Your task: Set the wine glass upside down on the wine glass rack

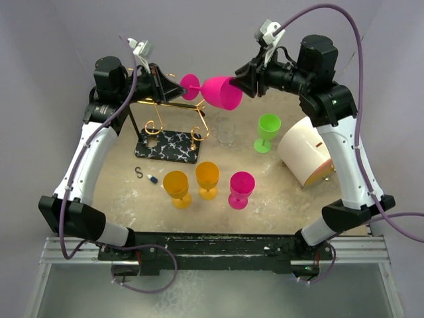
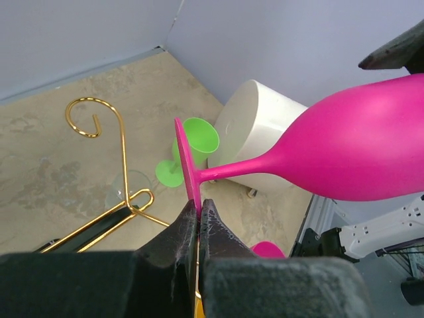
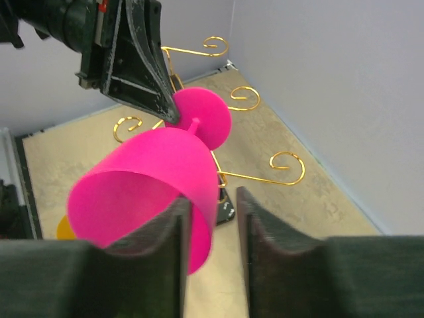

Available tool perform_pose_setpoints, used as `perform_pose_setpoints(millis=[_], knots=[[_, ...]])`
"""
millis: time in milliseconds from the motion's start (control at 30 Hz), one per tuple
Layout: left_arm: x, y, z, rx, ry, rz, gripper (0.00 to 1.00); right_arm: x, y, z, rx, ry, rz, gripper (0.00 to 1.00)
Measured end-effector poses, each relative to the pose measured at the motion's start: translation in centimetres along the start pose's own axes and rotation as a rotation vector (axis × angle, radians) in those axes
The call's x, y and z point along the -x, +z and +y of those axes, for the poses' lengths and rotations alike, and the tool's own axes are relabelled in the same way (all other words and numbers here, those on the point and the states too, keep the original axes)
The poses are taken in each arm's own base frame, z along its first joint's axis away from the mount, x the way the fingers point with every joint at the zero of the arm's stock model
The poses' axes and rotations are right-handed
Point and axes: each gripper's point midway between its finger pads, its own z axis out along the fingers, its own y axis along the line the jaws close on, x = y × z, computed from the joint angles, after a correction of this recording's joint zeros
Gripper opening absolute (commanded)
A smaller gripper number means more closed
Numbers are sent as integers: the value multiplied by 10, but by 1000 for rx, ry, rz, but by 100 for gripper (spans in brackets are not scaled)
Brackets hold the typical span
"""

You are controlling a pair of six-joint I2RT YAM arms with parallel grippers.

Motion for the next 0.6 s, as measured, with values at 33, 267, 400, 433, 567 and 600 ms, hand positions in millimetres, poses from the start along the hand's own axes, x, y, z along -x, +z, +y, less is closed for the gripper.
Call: perform_pose_setpoints(millis=[33, 267, 400, 433, 567, 600], knots=[[1, -2, 2, 7, -1, -4, 0, -1, 0, 0, -1, 3, 2, 55], [18, -37, 22, 84, -44, -65, 0, -12, -10, -6, -68, -25, 37, 86], [35, -62, 36, 193, -18, -115, 0, -8, -26, -5, -102, -67, 39, 89], [39, -67, 38, 222, -7, -123, 0, -6, -31, -6, -113, -79, 36, 89], [73, -98, 46, 401, 98, -183, 0, -1, -54, -10, -161, -111, 21, 89], [86, -110, 47, 466, 147, -211, 0, -1, -61, -14, -180, -113, 21, 89]])
